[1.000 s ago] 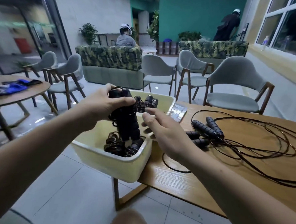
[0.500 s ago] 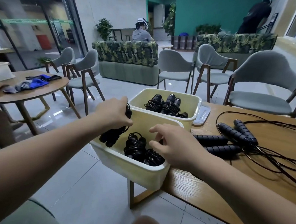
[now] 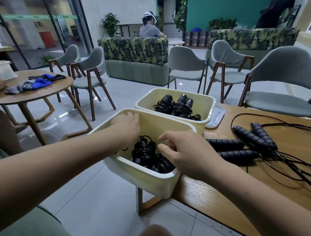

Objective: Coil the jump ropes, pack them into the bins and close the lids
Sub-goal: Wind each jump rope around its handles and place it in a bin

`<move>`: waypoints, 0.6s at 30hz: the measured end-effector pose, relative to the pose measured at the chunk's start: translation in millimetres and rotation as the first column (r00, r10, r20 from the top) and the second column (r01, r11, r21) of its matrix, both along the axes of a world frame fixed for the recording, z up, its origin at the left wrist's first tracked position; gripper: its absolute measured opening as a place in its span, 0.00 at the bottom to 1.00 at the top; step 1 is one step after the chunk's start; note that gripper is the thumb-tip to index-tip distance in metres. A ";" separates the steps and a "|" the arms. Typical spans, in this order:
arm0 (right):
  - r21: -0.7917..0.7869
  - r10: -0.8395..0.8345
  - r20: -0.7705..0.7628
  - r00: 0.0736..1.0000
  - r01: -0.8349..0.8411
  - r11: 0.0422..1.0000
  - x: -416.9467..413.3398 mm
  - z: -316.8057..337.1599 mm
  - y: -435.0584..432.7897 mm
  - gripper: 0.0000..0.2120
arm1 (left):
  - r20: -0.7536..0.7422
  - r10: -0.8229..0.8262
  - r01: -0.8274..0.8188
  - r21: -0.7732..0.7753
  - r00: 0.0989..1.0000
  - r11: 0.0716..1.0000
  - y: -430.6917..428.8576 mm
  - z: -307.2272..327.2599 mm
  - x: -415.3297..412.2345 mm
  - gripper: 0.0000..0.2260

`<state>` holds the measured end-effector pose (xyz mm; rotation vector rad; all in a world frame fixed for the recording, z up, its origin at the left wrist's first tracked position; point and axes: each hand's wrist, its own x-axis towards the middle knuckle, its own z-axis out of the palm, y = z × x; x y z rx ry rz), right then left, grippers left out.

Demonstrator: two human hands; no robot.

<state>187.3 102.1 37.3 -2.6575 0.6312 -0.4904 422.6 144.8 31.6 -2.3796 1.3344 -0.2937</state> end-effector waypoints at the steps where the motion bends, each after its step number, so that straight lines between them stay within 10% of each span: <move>1: -0.004 -0.003 -0.003 1.000 0.003 1.000 0.2 -0.4 -0.1 0.14 | -0.040 -0.007 0.007 -0.005 0.999 1.000 0.3 -0.6 1.8 0.19; 11: -0.003 -0.028 -0.012 1.000 0.028 1.000 -0.9 2.2 5.1 0.14 | -0.410 0.077 0.020 0.226 0.909 0.974 4.9 16.9 3.6 0.20; 18: 0.049 0.034 0.136 0.990 -0.041 0.998 -5.2 -3.6 -0.4 0.11 | -0.417 -0.018 0.068 0.104 0.909 0.992 13.3 46.8 8.5 0.19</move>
